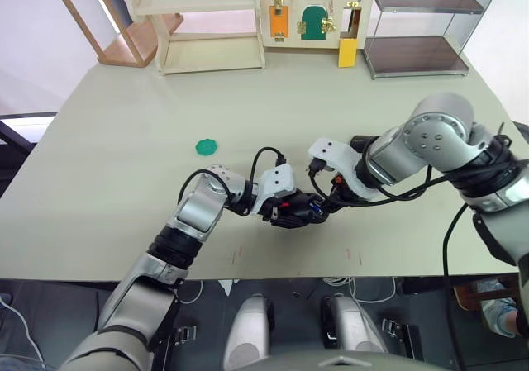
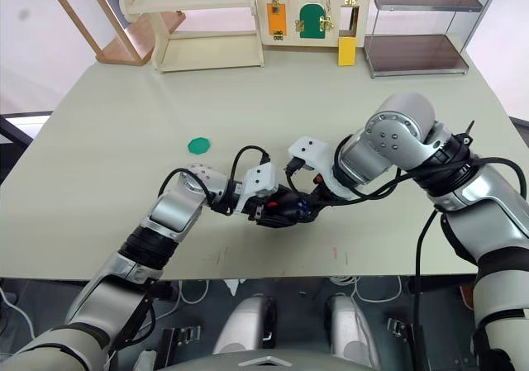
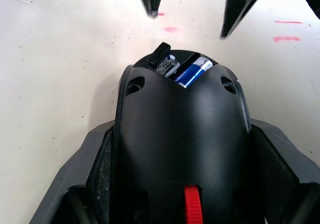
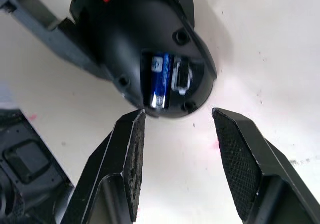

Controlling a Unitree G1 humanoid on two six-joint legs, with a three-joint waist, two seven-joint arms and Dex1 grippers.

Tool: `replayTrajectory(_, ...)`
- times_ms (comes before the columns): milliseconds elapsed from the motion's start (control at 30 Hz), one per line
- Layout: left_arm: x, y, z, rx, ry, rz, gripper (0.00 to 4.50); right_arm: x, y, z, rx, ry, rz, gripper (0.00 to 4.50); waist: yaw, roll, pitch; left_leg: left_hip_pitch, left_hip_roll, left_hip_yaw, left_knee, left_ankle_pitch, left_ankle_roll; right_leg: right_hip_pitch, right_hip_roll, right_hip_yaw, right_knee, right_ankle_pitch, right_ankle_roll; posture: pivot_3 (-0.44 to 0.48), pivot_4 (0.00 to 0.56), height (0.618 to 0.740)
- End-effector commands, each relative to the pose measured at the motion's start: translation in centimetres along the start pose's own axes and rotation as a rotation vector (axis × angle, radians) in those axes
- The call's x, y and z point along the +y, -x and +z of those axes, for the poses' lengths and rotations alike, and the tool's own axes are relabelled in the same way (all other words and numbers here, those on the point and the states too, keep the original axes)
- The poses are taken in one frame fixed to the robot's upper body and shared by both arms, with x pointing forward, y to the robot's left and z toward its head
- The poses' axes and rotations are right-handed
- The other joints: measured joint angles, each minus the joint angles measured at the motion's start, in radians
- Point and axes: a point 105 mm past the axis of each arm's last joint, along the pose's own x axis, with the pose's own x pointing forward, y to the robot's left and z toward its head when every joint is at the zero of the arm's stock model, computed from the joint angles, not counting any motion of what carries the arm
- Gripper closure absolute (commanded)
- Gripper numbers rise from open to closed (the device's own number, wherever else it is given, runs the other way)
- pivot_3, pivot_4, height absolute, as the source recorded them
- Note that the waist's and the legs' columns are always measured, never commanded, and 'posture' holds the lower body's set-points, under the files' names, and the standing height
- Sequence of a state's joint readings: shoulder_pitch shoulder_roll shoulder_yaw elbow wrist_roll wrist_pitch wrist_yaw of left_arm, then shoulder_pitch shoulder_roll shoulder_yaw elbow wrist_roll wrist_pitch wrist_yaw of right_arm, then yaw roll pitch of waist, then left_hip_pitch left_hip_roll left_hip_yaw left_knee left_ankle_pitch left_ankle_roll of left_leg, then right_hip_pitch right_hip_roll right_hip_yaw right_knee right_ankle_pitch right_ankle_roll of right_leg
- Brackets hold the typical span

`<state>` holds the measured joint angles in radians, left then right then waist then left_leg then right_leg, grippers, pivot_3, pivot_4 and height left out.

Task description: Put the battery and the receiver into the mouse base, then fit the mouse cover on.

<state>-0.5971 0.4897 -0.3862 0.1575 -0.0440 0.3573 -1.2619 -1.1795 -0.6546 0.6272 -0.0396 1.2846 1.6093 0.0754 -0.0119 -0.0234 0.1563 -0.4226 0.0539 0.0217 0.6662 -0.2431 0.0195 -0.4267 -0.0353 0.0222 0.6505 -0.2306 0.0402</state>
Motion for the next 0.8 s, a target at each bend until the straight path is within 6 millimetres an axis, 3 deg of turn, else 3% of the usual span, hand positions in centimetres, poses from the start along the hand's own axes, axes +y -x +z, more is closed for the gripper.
replayTrajectory(33,-1.6,-1.2,-3.4,0.091,0.116,-0.059,1.49,0.0,1.2,0.0,-0.056,0.015,-0.001,2.27,0.001,0.0,0.0,0.0,0.0,0.0,0.0,0.0,0.0,0.0,0.0,0.0,0.0,0.0,0.0,0.0,0.15,0.74)
replayTrajectory(233,-1.3,-0.9,-3.5,0.097,0.118,-0.048,1.49,0.1,0.9,-1.1,-0.244,-0.004,-0.006,2.27,0.002,0.0,0.0,-0.002,0.0,-0.001,0.0,0.0,0.0,0.0,0.0,-0.001,-0.002,0.0,0.0,0.0,0.15,0.74)
replayTrajectory(400,-1.3,-0.6,-3.7,0.106,0.116,-0.048,1.49,0.2,2.1,-1.2,-0.483,0.021,0.017,4.3,0.002,0.001,0.0,-0.008,0.0,0.0,0.001,0.0,0.0,-0.002,0.0,-0.006,-0.005,0.0,0.001,0.0,0.15,0.74)
replayTrajectory(433,-1.3,-0.6,-3.7,0.108,0.116,-0.049,1.49,0.2,2.2,-1.2,-0.519,0.035,0.019,4.47,0.001,0.001,0.0,-0.008,0.0,0.0,0.001,0.0,0.0,-0.002,0.001,-0.006,-0.005,0.001,0.001,0.0,0.15,0.74)
replayTrajectory(800,-1.2,-0.3,-3.8,0.115,0.114,-0.05,1.49,0.1,1.1,-1.6,-0.703,0.134,0.04,4.47,0.0,0.001,0.0,-0.007,0.0,0.0,0.002,0.0,0.0,-0.002,0.003,-0.005,-0.004,0.0,0.003,0.0,0.15,0.74)
